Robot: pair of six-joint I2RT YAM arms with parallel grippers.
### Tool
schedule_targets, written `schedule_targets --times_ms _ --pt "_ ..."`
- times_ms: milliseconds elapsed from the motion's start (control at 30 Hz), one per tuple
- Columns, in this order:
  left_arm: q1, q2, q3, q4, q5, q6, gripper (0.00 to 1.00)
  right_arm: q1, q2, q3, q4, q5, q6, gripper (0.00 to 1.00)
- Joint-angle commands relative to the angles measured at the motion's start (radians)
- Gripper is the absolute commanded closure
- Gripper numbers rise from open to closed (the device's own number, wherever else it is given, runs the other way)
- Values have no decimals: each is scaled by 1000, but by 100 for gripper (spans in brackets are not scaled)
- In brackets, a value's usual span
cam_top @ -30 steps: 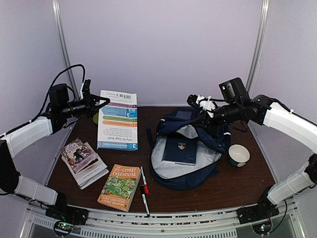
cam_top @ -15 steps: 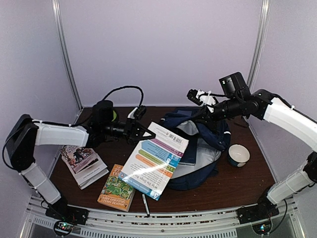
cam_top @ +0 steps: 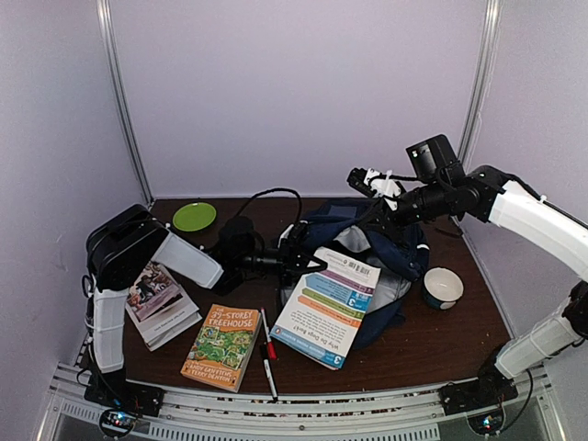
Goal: Pack the student bag
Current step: Place the book in the largest pocket of the bag, then adjust the book in the largest pocket of the bag.
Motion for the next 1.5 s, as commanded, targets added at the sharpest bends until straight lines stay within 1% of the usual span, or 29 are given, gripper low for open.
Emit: schedule_targets --times_ms 0,67,133,233,333,367,433,567,733,833,900,967,1033,1067,1100,1200,1267,1300,1400,1467 --pt "-6 -22 67 -357 -102 197 100 -9 -25 35 57 1 11 100" --pt "-8 -32 91 -545 -162 305 100 -7 -25 36 57 -3 12 100" --pt "-8 -23 110 -608 -200 346 100 -7 -25 37 56 -5 12 100" --pt "-8 -12 130 -648 -230 359 81 -6 -23 39 53 -4 11 100" --pt "-7 -47 126 -684 -271 382 61 -6 -28 32 52 -1 11 100" --pt "-6 -59 127 -719 -283 399 56 -6 -29 31 51 -1 11 100" --pt "-6 -116 128 -809 -338 437 50 -6 -32 25 53 -1 8 100" --pt "-3 -225 139 -1032 -458 529 47 -6 -35 18 54 2 5 100" --pt "-3 -347 192 -1337 -666 682 45 -6 -35 25 54 -2 8 100" --pt "-2 -411 173 -1426 -740 722 44 -6 -32 28 53 -5 8 100" --pt "-13 -461 135 -1431 -780 755 43 -5 -29 28 53 -6 9 100" --pt "-55 -514 95 -1406 -803 848 42 -6 -28 28 53 -9 10 100" --pt "-130 -557 75 -1409 -857 971 42 -6 -27 27 54 -12 9 100" --pt "-179 -581 63 -1410 -897 1040 42 -5 -26 29 53 -14 9 100" --pt "-250 -597 46 -1419 -967 1097 43 -5 -24 33 53 -15 10 100" --pt "-400 -621 8 -1429 -1112 1255 47 -4 -20 45 46 -21 11 100" --pt "-502 -627 -17 -1413 -1224 1358 45 -3 -19 47 43 -21 11 100" --pt "-537 -625 -25 -1405 -1255 1405 45 -3 -20 47 44 -21 11 100" --pt "-599 -602 -40 -1370 -1247 1512 43 -1 -19 44 42 -21 9 100" --pt "-630 -562 -17 -1382 -1234 1577 42 0 -21 41 42 -21 9 100"
